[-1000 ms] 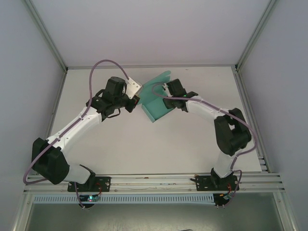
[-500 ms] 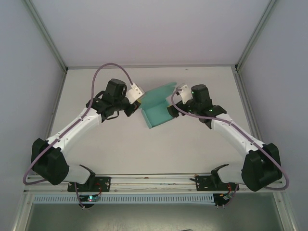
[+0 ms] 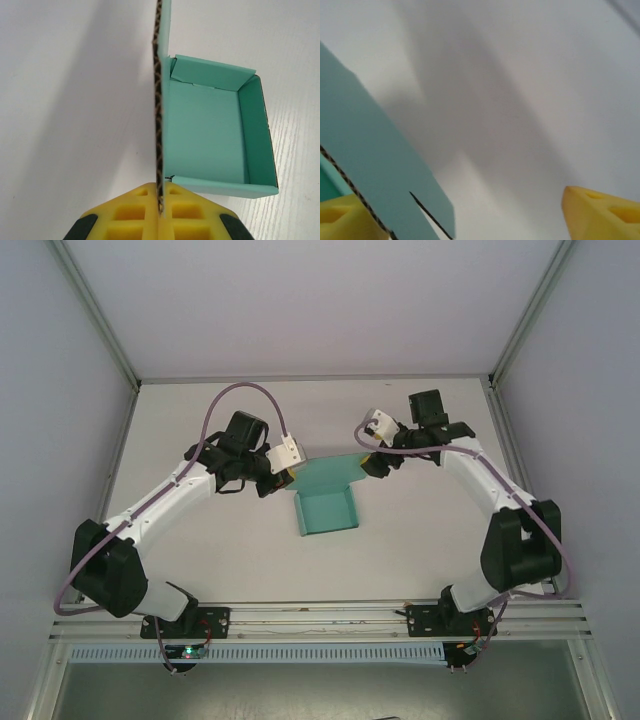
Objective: Assemble paper box
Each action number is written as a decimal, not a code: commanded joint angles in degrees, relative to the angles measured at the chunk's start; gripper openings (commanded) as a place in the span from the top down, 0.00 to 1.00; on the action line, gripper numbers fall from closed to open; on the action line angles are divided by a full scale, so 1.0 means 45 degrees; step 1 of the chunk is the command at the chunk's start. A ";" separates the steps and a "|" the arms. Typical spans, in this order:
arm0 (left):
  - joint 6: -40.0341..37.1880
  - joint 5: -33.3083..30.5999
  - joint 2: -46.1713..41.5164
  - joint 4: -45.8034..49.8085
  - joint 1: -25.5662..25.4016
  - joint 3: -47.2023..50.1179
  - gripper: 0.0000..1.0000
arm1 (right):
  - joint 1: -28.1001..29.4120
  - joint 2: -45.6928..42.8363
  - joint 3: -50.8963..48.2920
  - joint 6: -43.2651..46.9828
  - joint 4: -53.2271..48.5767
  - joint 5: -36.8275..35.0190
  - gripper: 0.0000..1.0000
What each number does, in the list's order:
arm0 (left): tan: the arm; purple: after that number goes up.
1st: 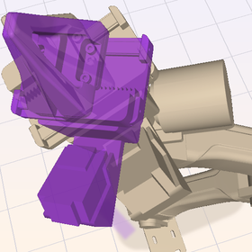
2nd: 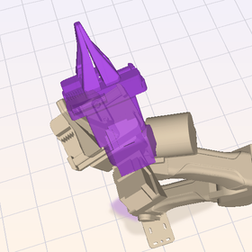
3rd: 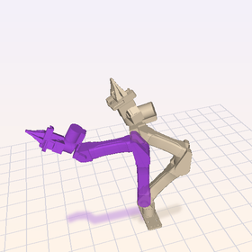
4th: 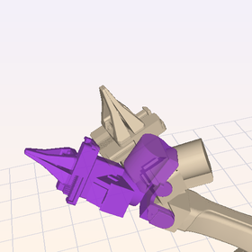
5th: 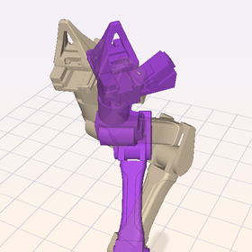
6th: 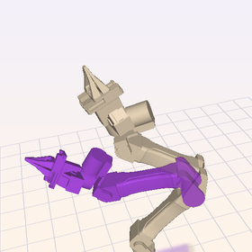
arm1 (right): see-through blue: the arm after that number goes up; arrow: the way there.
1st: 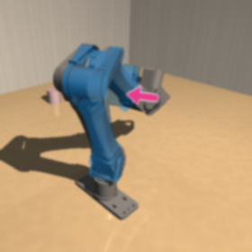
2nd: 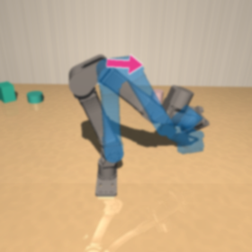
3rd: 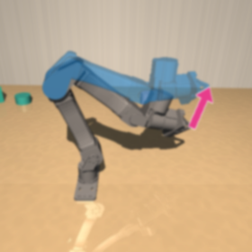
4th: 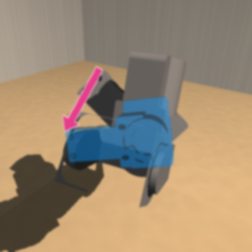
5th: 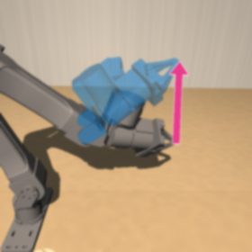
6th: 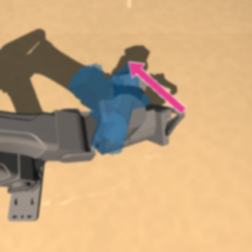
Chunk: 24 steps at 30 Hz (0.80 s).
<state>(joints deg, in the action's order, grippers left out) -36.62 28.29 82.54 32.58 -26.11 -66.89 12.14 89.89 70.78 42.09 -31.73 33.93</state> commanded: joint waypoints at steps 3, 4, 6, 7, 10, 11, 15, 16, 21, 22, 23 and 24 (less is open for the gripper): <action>-0.0307 0.0093 0.0376 0.0212 0.0254 -0.0436 1.00 | 0.0221 0.1255 0.1170 0.2007 -0.2799 0.1422 0.36; -0.0189 -0.0014 0.0443 0.0168 0.0255 -0.0475 1.00 | 0.0250 0.1405 0.1285 0.2060 -0.2989 0.1314 0.41; 0.0029 -0.0218 0.0543 -0.0055 0.0296 -0.0506 1.00 | 0.0246 0.1560 0.1324 0.2073 -0.3125 0.1192 0.55; 0.0199 -0.0375 0.0578 -0.0228 0.0329 -0.0482 1.00 | 0.0251 0.1604 0.1330 0.2154 -0.3265 0.1138 0.60; 0.0495 -0.0528 0.0727 -0.0482 0.0356 -0.0473 1.00 | 0.0269 0.1716 0.1359 0.2258 -0.3535 0.1051 0.63; 0.0501 -0.0489 0.0776 -0.0500 0.0354 -0.0486 1.00 | 0.0271 0.1777 0.1355 0.2268 -0.3525 0.1031 0.66; 0.0646 -0.0382 0.1065 -0.0480 0.0362 -0.0641 1.00 | 0.0482 0.2239 0.1641 0.2107 -0.3494 0.0992 0.66; 0.0658 -0.0363 0.1143 -0.0458 0.0368 -0.0662 1.00 | 0.0552 0.2444 0.1751 0.2091 -0.3451 0.0850 0.65; 0.0872 -0.0986 0.1355 -0.0696 0.0381 -0.0575 1.00 | 0.0603 0.3139 0.2326 0.1968 -0.3810 0.0790 0.73; 0.0857 -0.1114 0.1382 -0.0706 0.0360 -0.0547 1.00 | 0.0602 0.3203 0.2362 0.1917 -0.3875 0.0752 0.77; 0.0827 -0.1190 0.1439 -0.0672 0.0355 -0.0526 1.00 | 0.0609 0.3216 0.2360 0.1808 -0.3867 0.0626 0.81; 0.0804 -0.1294 0.1489 -0.0675 0.0369 -0.0507 1.00 | 0.0601 0.3246 0.2348 0.1780 -0.3914 0.0539 0.82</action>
<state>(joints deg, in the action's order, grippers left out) -33.56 24.99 88.36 30.39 -25.02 -68.51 14.52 103.92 79.96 50.43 -46.61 36.73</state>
